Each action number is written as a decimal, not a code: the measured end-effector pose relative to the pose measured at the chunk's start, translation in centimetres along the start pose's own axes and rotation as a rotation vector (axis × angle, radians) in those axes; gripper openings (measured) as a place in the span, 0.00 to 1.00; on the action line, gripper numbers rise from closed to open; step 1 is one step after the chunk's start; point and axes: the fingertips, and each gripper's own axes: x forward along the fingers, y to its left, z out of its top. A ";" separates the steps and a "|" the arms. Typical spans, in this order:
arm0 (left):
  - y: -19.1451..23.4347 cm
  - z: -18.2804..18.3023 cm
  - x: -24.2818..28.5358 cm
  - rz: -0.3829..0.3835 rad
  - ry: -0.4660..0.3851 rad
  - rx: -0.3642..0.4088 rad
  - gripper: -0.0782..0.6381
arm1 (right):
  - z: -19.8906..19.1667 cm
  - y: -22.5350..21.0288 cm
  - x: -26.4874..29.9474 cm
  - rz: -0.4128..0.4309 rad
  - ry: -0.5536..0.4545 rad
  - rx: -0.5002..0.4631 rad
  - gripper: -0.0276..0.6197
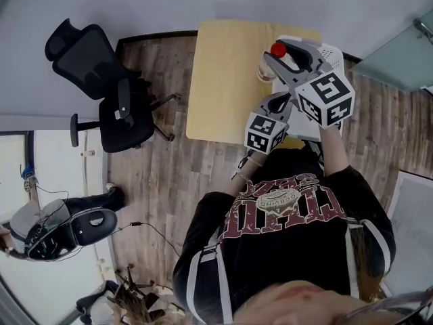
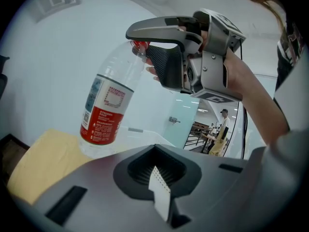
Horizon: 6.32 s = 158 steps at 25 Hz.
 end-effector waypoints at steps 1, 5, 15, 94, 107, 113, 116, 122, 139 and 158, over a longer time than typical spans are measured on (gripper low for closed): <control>0.1 0.1 -0.1 0.001 -0.006 -0.004 0.17 | -0.2 0.3 0.4 0.009 0.006 0.001 0.30; 0.8 0.6 -0.5 0.011 -0.048 -0.045 0.18 | -1.1 1.0 2.1 0.037 0.032 0.010 0.30; 3.4 1.2 -3.3 0.108 -0.093 -0.081 0.18 | -4.1 1.3 4.8 0.074 0.082 0.040 0.30; 14.5 -0.5 -16.3 0.530 -0.174 -0.217 0.18 | -19.0 9.6 13.4 0.251 0.579 -0.026 0.30; 13.1 2.8 -16.2 0.491 -0.194 -0.167 0.18 | -14.3 8.5 9.9 0.233 0.413 0.072 0.30; 12.1 3.6 -15.7 0.471 -0.194 -0.154 0.18 | -12.3 7.7 8.1 0.206 0.331 0.092 0.30; 11.7 4.1 -15.6 0.466 -0.198 -0.149 0.18 | -11.3 7.1 7.3 0.198 0.290 0.106 0.30; 11.2 5.2 -15.2 0.450 -0.200 -0.133 0.17 | -9.6 6.3 6.3 0.187 0.219 0.147 0.30; 9.4 8.1 -12.2 0.344 -0.196 -0.085 0.18 | -7.0 3.1 3.3 0.123 0.084 0.206 0.21; 4.7 9.0 -6.4 0.166 -0.163 -0.047 0.18 | -8.5 -0.9 -1.7 0.019 0.063 0.257 0.07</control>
